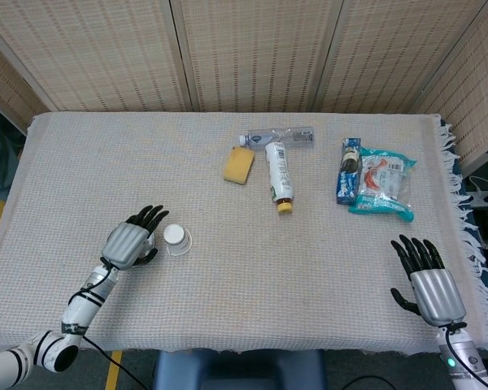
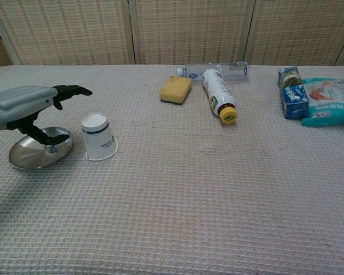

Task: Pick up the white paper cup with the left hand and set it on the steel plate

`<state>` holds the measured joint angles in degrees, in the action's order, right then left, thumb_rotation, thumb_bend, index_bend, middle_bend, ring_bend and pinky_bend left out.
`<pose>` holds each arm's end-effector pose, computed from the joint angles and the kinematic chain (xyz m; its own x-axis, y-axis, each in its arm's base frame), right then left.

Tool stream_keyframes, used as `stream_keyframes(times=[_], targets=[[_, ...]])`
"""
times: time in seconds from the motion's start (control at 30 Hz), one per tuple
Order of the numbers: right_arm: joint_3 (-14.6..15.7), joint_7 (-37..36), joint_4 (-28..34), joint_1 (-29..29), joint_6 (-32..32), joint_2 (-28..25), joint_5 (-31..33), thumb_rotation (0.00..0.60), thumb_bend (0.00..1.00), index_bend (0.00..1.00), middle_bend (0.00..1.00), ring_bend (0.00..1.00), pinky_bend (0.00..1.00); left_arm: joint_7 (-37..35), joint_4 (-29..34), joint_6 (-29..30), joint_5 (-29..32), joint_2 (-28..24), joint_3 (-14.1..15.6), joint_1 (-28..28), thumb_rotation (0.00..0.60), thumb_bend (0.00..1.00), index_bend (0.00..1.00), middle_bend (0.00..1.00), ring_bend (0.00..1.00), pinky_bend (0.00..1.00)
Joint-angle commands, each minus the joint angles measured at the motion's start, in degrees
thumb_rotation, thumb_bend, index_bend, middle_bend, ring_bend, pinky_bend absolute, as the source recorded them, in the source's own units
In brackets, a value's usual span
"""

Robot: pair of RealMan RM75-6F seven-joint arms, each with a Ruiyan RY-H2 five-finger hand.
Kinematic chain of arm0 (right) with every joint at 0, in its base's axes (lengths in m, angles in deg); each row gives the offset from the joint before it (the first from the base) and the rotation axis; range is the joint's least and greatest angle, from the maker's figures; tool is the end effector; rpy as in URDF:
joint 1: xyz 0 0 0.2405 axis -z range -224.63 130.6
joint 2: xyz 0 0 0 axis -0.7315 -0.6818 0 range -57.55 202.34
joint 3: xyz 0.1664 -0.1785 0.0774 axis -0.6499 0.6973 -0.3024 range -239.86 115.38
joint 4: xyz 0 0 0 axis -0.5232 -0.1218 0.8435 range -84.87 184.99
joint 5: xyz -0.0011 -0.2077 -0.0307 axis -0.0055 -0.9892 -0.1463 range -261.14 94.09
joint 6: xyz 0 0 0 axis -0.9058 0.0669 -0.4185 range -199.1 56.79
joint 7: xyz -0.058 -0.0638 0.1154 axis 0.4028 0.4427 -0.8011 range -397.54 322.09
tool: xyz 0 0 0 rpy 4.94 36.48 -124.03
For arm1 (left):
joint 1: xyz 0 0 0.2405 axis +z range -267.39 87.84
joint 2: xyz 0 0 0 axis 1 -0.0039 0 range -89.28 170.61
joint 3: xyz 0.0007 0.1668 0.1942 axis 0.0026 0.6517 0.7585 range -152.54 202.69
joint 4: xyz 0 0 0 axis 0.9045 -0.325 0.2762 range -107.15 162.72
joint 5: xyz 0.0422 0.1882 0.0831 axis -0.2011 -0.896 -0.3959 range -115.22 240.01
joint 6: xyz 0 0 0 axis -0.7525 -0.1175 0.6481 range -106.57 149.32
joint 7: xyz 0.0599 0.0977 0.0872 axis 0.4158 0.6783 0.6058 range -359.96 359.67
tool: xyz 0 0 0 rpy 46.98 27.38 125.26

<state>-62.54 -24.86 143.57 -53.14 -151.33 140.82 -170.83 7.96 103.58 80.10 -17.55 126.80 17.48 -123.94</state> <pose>-0.2998 -0.1760 0.1145 0.5177 -0.1171 0.8475 -0.8555 -0.0831 0.5111 -0.2128 0.3329 0.0121 0.4947 0.1710 0.8521 0.8296 -0.3849 -0.4044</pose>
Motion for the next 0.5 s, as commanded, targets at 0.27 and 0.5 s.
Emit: stream_keyframes(times=[0.27,0.5], targets=[[-0.3,-0.2,-0.3,-0.4,1.0,0.0,0.9,0.555,0.18,0.00,0.00,0.00,0.00,1.7,-2.0,-1.9,1.5,1.9,0.1,-1.7,0.600,0.34,0.05,0.05,0.00,0.11],[-0.2,-0.5,-0.3,-0.5,1.0,-0.2,0.9,0.554,0.18,0.00,0.00,0.00,0.00,1.4,-3.6,-1.6,1.0,3.5,0.5,-2.4,0.600,0.34,0.12,0.08,0.02,0.15]])
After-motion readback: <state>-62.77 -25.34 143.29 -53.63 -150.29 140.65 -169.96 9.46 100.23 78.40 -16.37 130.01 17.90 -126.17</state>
